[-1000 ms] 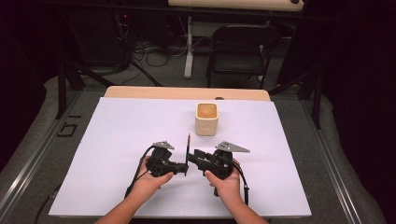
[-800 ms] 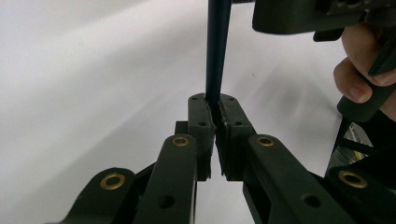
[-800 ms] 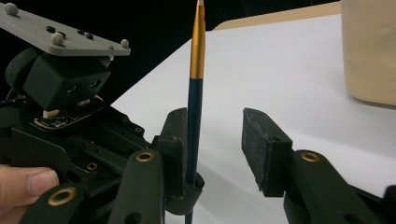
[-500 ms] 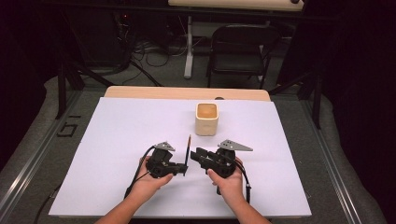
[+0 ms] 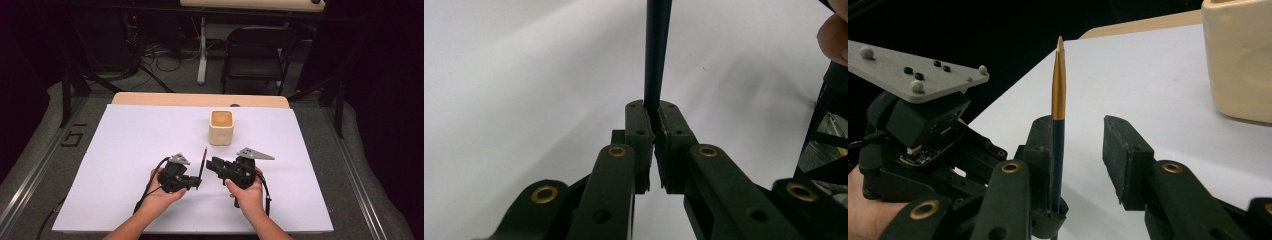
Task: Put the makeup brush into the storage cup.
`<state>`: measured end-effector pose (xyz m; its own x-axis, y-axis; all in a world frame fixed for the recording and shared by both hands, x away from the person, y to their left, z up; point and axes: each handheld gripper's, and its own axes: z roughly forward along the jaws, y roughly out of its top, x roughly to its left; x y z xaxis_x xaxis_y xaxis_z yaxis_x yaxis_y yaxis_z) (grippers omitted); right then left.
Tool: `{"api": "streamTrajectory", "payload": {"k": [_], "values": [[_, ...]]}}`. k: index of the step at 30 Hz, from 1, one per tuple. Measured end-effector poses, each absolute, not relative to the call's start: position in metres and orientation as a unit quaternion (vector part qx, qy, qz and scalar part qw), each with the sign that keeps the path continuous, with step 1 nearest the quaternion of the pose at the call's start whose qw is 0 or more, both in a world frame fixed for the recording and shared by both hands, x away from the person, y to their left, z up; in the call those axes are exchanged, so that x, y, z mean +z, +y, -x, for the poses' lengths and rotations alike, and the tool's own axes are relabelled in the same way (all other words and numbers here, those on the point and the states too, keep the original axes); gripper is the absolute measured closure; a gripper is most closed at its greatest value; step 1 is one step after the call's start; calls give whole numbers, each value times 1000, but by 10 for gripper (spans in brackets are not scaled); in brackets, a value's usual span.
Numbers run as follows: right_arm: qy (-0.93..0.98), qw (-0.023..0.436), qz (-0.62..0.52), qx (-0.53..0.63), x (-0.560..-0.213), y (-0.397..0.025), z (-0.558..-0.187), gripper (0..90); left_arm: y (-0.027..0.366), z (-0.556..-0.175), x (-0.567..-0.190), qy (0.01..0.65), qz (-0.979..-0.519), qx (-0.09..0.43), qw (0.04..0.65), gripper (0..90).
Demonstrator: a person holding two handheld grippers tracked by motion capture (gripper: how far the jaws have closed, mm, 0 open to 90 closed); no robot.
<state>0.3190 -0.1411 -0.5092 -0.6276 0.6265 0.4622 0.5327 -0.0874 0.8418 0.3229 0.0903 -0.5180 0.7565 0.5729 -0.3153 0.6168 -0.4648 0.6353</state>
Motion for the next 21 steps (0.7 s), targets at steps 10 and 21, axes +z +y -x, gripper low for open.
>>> {"api": "streamTrajectory", "payload": {"k": [10, 21], "values": [[668, 19, -433, 605, -506, -142, -319, 694, 84, -318, -517, 329, -870, -6, 368, 854], [665, 9, -436, 606, -504, -143, -319, 754, 79, -314, -518, 316, -880, 7, 355, 854]]}}
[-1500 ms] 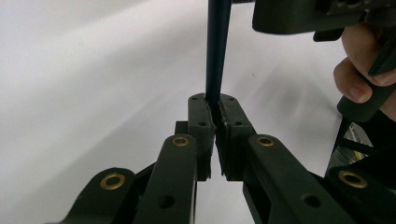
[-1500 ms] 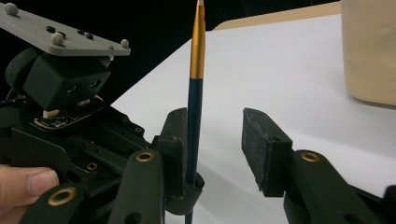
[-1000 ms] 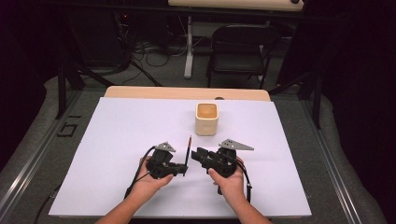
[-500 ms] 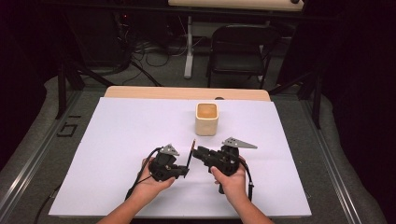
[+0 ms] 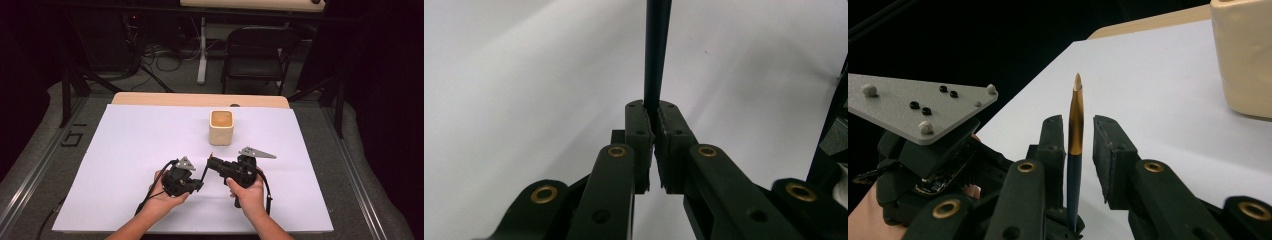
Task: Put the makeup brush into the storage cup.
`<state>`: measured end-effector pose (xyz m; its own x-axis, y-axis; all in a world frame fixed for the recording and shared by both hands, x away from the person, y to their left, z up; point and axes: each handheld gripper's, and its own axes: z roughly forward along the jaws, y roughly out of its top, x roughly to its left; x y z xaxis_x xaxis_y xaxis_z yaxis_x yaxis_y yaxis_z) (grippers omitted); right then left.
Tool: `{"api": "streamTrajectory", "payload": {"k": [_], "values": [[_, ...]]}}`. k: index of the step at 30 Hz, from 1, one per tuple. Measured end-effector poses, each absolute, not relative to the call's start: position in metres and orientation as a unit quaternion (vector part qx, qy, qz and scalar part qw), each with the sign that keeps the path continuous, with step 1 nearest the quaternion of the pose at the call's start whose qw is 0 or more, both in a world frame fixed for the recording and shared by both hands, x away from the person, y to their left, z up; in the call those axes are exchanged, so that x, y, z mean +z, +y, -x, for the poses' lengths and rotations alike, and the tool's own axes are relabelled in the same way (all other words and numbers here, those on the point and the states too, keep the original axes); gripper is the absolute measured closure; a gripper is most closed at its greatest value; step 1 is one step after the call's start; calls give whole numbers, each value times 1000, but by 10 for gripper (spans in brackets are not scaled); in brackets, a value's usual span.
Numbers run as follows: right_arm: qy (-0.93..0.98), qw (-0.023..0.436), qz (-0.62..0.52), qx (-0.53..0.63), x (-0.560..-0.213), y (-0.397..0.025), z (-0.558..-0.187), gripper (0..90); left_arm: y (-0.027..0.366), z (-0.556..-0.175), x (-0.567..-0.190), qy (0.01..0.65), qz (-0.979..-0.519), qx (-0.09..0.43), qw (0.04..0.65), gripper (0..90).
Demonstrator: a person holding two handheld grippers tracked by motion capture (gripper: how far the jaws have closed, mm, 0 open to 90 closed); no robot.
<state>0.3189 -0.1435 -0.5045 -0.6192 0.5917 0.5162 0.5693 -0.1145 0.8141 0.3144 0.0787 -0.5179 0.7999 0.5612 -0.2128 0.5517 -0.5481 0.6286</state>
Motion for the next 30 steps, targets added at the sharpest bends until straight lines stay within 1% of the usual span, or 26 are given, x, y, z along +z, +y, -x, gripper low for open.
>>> {"api": "streamTrajectory", "payload": {"k": [14, 30], "values": [[662, -1, -437, 609, -505, -145, -320, 825, 77, -313, -518, 312, -882, 9, 353, 855], [665, 5, -435, 607, -505, -145, -320, 838, 77, -313, -518, 313, -881, 4, 354, 854]]}}
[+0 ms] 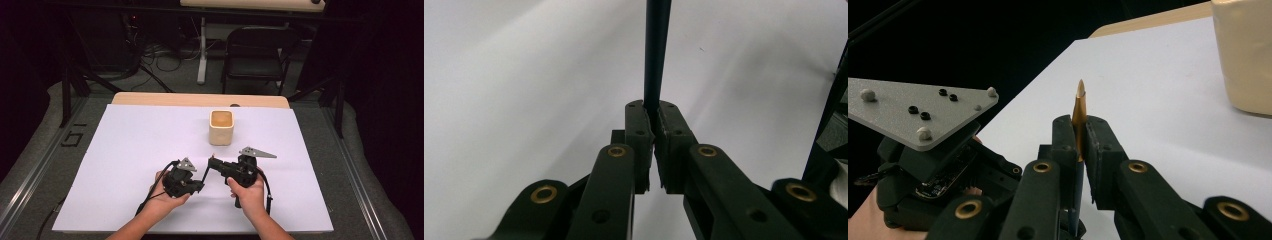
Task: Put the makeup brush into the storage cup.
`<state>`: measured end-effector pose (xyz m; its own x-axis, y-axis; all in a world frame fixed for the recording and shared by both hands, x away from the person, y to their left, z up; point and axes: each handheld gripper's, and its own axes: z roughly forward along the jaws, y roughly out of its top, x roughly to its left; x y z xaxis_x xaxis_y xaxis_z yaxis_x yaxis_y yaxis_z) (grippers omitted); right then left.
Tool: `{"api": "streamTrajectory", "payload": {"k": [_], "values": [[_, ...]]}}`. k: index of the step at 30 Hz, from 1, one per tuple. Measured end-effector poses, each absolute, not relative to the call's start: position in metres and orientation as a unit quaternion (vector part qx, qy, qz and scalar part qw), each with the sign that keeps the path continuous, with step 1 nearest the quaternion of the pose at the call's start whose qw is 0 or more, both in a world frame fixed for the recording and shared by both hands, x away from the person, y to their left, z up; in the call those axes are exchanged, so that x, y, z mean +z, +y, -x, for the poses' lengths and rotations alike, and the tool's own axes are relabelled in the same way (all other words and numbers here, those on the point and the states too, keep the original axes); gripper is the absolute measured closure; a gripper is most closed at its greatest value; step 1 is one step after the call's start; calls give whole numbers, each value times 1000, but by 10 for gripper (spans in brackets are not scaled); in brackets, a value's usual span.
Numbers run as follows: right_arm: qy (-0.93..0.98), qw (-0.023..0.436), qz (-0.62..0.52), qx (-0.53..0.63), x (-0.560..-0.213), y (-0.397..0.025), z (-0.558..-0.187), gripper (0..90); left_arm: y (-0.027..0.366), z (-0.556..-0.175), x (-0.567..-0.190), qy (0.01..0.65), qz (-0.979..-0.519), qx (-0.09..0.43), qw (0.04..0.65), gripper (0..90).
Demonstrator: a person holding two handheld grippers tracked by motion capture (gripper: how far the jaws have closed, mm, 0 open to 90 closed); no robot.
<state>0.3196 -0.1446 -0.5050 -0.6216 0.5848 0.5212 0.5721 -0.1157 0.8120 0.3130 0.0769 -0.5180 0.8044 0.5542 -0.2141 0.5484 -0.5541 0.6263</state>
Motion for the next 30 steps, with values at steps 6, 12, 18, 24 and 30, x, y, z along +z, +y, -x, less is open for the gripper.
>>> {"api": "streamTrajectory", "payload": {"k": [6, 12, 18, 24, 30], "values": [[666, 7, -434, 606, -505, -145, -319, 839, 77, -313, -518, 312, -882, 2, 354, 854], [668, 8, -434, 605, -504, -144, -319, 839, 77, -313, -519, 314, -880, 1, 355, 854], [670, 10, -431, 605, -504, -144, -319, 840, 78, -313, -519, 314, -880, -2, 356, 853], [675, 13, -426, 602, -503, -144, -318, 841, 78, -314, -519, 316, -878, -6, 359, 844], [681, 46, -417, 601, -498, -146, -317, 841, 82, -315, -518, 324, -875, 2, 360, 703]]}}
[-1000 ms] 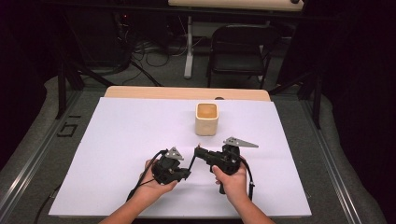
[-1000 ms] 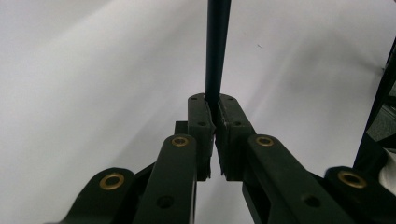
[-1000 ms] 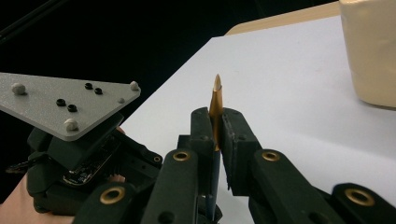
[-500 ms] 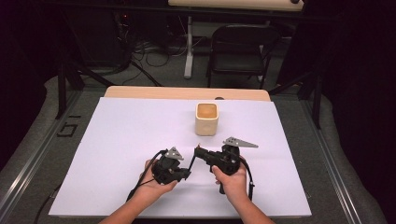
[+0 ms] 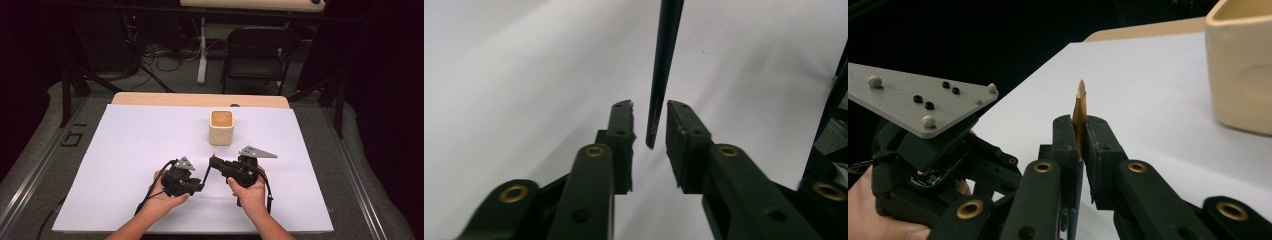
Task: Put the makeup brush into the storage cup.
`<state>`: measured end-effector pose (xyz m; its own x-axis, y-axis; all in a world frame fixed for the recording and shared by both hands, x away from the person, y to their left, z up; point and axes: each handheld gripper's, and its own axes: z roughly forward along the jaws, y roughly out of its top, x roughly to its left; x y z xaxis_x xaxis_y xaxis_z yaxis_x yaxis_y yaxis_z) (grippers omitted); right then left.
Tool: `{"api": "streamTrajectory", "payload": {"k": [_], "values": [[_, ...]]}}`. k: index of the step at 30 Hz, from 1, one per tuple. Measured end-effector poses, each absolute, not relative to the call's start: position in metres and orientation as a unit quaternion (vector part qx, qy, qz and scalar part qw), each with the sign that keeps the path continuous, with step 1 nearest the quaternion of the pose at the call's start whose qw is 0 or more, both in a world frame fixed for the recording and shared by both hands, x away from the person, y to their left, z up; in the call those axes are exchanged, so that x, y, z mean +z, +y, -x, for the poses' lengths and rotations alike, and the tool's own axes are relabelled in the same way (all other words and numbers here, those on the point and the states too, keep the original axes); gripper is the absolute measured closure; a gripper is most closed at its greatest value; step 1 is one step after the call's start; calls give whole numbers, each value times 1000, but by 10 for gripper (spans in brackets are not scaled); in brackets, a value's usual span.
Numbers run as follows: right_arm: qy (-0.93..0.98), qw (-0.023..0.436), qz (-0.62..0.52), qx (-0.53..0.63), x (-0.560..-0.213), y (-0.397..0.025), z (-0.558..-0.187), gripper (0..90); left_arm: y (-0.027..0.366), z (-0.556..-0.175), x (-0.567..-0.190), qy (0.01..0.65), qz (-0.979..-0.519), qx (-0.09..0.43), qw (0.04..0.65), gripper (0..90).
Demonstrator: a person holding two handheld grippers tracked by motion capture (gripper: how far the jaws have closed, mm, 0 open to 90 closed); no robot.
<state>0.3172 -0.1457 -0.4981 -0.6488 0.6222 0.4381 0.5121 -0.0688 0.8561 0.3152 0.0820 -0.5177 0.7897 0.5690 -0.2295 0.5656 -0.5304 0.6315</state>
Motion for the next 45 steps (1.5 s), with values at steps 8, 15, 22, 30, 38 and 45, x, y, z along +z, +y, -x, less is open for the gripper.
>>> {"api": "streamTrajectory", "payload": {"k": [8, 15, 22, 30, 38, 45], "values": [[693, 125, -396, 589, -487, -154, -317, 841, 91, -318, -515, 328, -873, 35, 359, 523], [703, 172, -381, 575, -482, -156, -317, 841, 105, -319, -514, 338, -865, 61, 365, 462], [709, 200, -378, 561, -480, -159, -318, 841, 117, -320, -512, 355, -856, 85, 367, 413], [706, 223, -382, 553, -476, -167, -324, 841, 135, -321, -510, 370, -843, 122, 371, 403], [705, 228, -388, 548, -474, -173, -329, 841, 154, -318, -509, 379, -831, 132, 384, 395], [703, 228, -394, 546, -472, -178, -333, 841, 170, -311, -509, 371, -820, 143, 410, 344]]}}
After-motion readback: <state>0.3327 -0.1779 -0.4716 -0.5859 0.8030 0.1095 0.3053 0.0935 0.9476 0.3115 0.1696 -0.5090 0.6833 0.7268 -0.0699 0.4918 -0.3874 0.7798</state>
